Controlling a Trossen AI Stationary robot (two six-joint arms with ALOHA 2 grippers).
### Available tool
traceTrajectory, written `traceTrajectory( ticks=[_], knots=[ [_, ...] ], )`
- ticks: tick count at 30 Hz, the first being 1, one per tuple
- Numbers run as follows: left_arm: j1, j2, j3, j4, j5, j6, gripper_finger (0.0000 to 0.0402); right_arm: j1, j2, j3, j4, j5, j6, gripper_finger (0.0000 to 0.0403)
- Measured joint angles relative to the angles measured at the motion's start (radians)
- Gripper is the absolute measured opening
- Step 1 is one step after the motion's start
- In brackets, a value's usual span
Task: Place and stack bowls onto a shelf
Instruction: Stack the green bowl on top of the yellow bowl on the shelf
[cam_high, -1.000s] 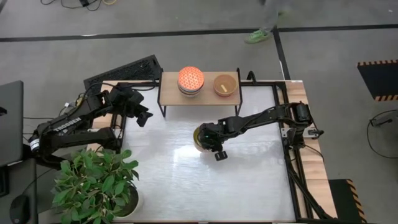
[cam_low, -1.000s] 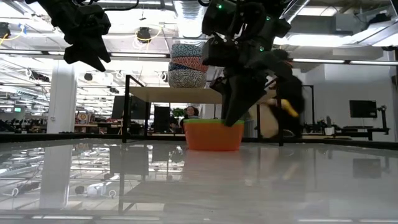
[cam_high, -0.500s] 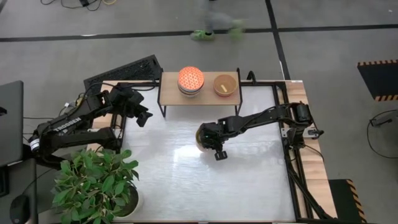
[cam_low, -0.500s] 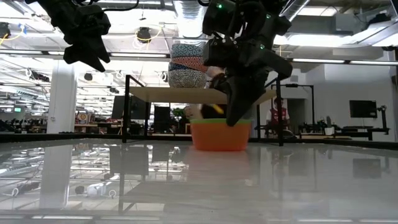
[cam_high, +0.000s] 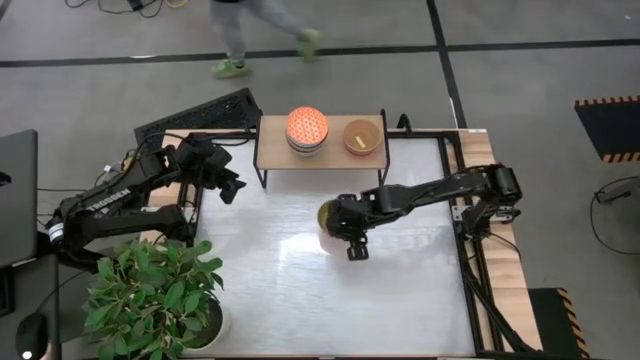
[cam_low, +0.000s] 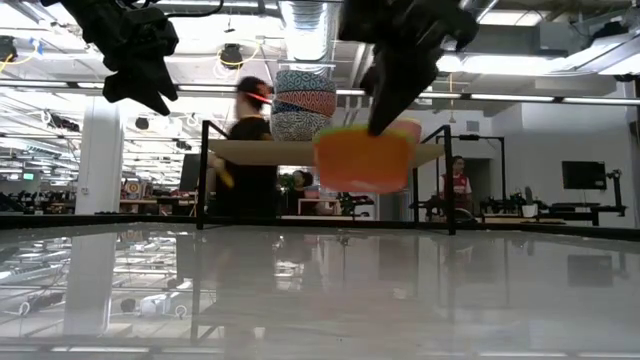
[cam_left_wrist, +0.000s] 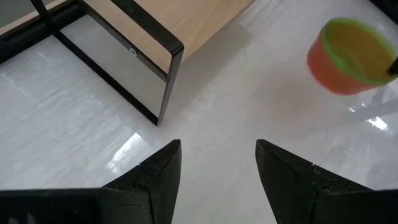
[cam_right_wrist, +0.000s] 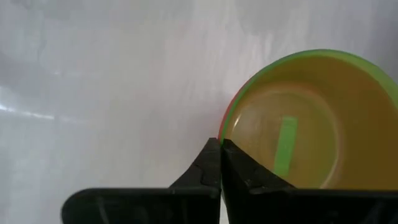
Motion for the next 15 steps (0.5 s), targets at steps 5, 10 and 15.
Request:
traceTrajectory(
  ticks=[5, 10, 15],
  knots=[
    [0.000, 0.000, 0.000, 0.000, 0.001, 0.003, 0.0190, 0.032, -0.041, 0.000, -0.115, 0.012, 0.097, 0.0020],
    [0.000, 0.000, 0.000, 0.001, 0.001, 0.018, 0.0190, 0.095, -0.034, 0.000, -0.166, 0.022, 0.171, 0.0020],
    [0.000, 0.000, 0.000, 0.002, 0.001, 0.021, 0.0190, 0.157, -0.034, 0.000, -0.157, 0.135, 0.255, 0.0020]
  ],
)
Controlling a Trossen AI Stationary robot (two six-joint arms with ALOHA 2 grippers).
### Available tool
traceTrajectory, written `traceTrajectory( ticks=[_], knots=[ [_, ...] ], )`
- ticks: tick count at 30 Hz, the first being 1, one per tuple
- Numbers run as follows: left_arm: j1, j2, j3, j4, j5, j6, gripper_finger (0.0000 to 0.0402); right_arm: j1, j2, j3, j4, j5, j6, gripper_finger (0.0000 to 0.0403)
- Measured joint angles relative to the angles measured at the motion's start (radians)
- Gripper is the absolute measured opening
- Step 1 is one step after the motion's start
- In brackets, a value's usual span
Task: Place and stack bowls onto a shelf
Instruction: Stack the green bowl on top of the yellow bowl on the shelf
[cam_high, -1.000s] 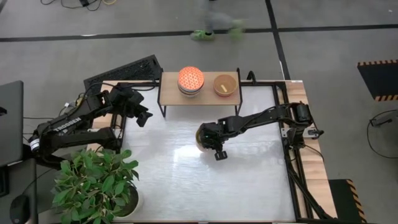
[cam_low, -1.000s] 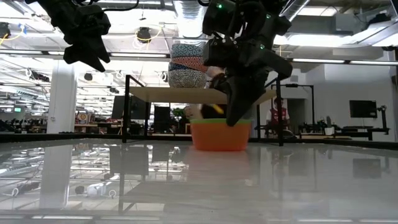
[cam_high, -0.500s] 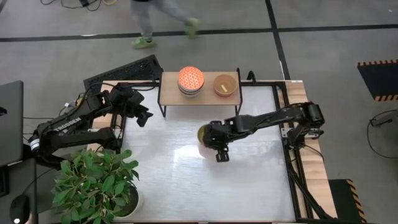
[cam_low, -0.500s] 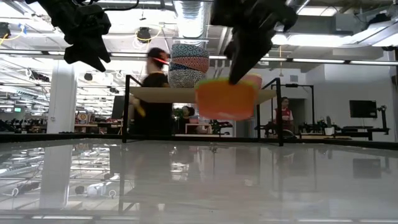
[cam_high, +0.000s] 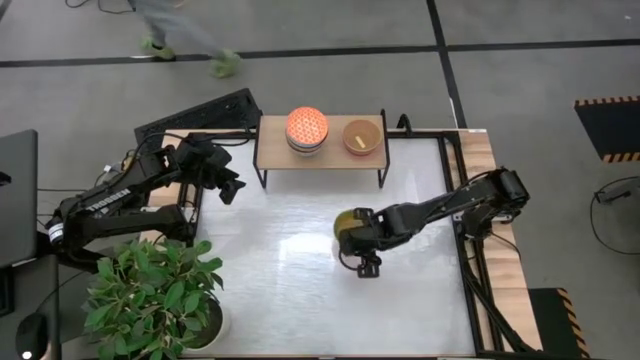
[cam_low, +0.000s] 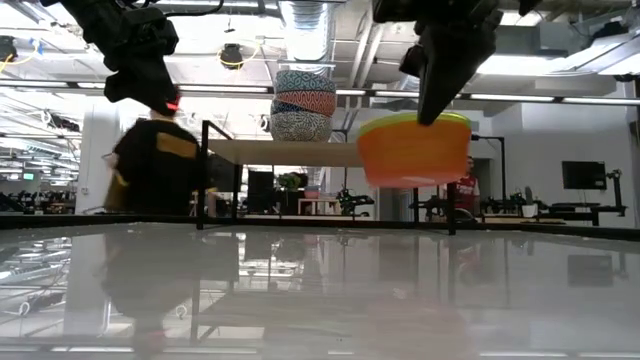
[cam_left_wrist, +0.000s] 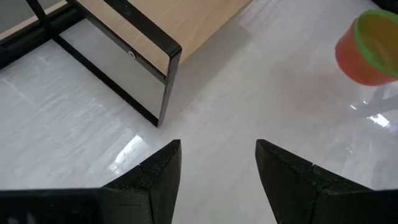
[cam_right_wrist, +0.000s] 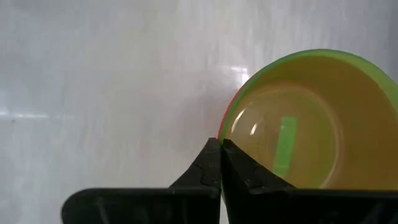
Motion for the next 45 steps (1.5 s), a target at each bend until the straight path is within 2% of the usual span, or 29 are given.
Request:
traceTrajectory(
  ticks=[6, 15, 19, 22, 25, 28, 31, 35, 45],
  knots=[
    [0.000, 0.000, 0.000, 0.023, 0.058, 0.039, 0.0190, 0.036, 0.008, -0.009, 0.010, -0.078, 0.090, 0.0020],
    [0.000, 0.000, 0.000, 0.024, 0.086, 0.041, 0.0190, 0.141, 0.017, -0.045, 0.135, 0.159, 0.261, 0.0020],
    [0.000, 0.000, 0.000, 0.025, 0.085, 0.051, 0.0190, 0.147, 0.017, -0.056, 0.121, 0.062, 0.287, 0.0020],
    [0.000, 0.000, 0.000, 0.025, 0.085, 0.058, 0.0190, 0.145, 0.017, -0.074, 0.129, 0.107, 0.348, 0.0020],
    [0.000, 0.000, 0.000, 0.025, 0.085, 0.067, 0.0190, 0.144, 0.013, -0.077, 0.132, 0.095, 0.360, 0.0020],
    [0.000, 0.000, 0.000, 0.025, 0.085, 0.068, 0.0190, 0.145, 0.013, -0.077, 0.141, 0.129, 0.410, 0.0020],
    [0.000, 0.000, 0.000, 0.024, 0.086, 0.068, 0.0190, 0.144, 0.013, -0.067, 0.182, 0.088, 0.366, 0.0020],
    [0.000, 0.000, 0.000, 0.024, 0.086, 0.072, 0.0190, 0.141, 0.011, -0.045, 0.149, 0.067, 0.344, 0.0020],
    [0.000, 0.000, 0.000, 0.024, 0.085, 0.075, 0.0190, 0.130, 0.000, 0.038, 0.074, 0.082, 0.288, 0.0020]
  ],
)
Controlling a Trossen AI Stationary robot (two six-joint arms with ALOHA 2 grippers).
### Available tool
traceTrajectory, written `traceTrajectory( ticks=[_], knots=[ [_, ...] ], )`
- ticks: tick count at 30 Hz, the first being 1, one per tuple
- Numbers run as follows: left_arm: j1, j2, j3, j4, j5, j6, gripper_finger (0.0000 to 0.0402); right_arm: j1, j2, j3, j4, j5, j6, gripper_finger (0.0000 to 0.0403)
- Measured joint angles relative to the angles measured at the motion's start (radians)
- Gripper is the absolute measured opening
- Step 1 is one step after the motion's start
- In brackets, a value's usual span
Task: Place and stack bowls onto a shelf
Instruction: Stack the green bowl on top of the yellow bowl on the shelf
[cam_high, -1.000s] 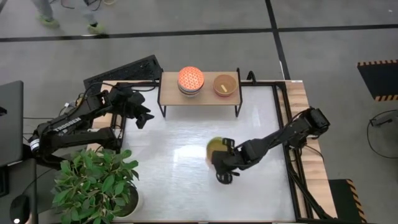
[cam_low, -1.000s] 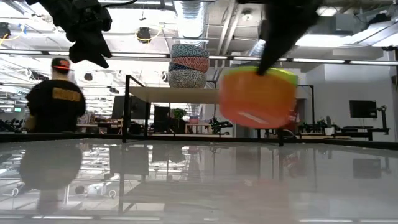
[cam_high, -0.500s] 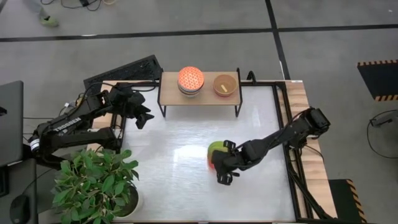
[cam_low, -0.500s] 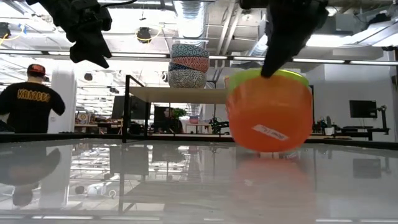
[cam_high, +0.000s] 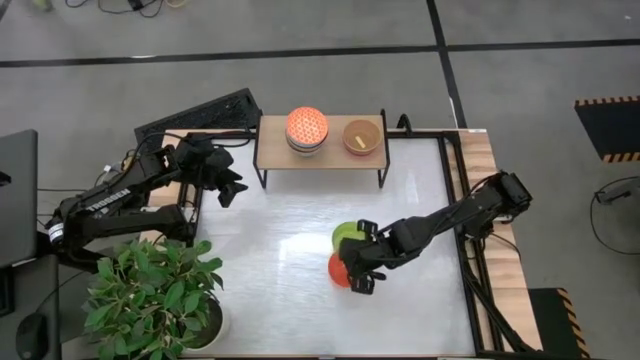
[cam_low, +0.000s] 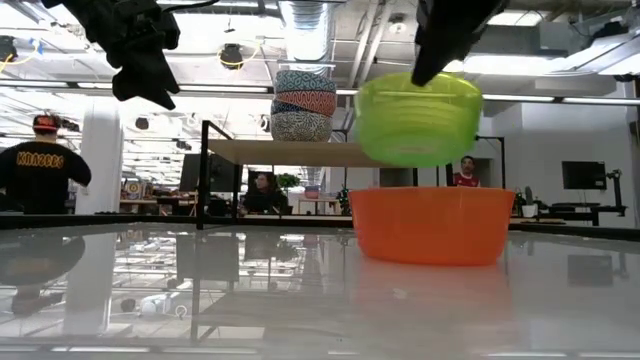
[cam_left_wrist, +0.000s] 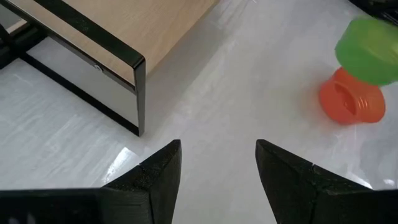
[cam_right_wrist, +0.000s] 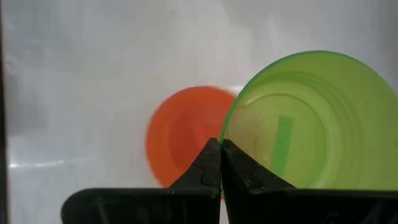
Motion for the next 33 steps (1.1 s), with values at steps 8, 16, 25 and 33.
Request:
traceTrajectory(
  ticks=[8, 16, 25, 33],
  knots=[
    [0.000, 0.000, 0.000, 0.000, -0.002, -0.001, 0.0190, -0.053, -0.053, 0.233, -0.340, 0.208, -0.132, 0.0020],
    [0.000, 0.000, 0.000, 0.010, -0.026, -0.024, 0.0190, -0.338, -0.194, 0.301, -0.433, 0.293, -0.411, 0.0020],
    [0.000, 0.000, 0.000, 0.028, -0.036, -0.034, 0.0190, -0.727, -0.192, 0.301, -0.204, 0.078, -0.806, 0.0020],
    [0.000, 0.000, 0.000, 0.028, -0.042, -0.078, 0.0190, -0.847, -0.098, 0.300, -0.186, -0.108, -0.942, 0.0020]
  ],
)
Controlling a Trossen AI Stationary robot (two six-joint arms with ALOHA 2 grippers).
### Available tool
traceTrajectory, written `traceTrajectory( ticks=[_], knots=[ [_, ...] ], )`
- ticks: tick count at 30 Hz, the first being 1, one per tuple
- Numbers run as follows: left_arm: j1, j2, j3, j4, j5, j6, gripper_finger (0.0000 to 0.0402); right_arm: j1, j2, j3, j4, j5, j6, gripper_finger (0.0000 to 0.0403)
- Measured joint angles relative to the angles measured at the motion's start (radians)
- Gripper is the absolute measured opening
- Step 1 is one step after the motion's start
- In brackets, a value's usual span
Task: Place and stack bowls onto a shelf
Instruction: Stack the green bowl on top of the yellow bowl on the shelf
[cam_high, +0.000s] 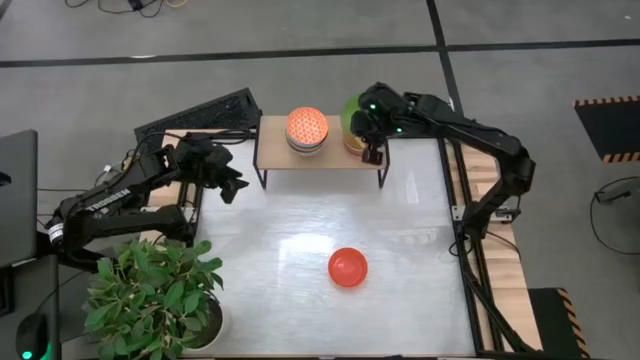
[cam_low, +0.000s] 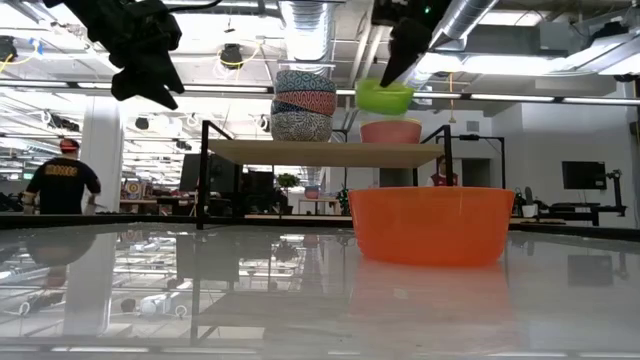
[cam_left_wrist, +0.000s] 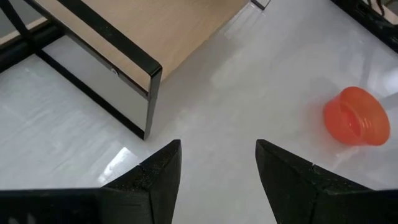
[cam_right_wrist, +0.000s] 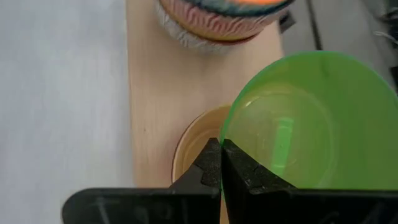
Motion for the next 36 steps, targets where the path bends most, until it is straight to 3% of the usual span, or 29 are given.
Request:
traceTrajectory(
  ticks=[7, 16, 24, 36],
  knots=[
    [0.000, 0.000, 0.000, -0.001, -0.020, -0.001, 0.0190, -0.016, 0.066, 0.000, -0.017, -0.028, -0.060, 0.0020],
    [0.000, 0.000, 0.000, -0.009, -0.021, 0.003, 0.0190, -0.032, 0.041, 0.000, -0.085, -0.030, -0.061, 0.0020],
    [0.000, 0.000, 0.000, -0.009, -0.021, 0.023, 0.0190, -0.045, 0.050, -0.004, -0.109, -0.103, -0.057, 0.0022],
    [0.000, 0.000, 0.000, -0.009, -0.020, 0.026, 0.0190, -0.043, 0.047, 0.024, -0.100, -0.104, -0.053, 0.0096]
  ],
)
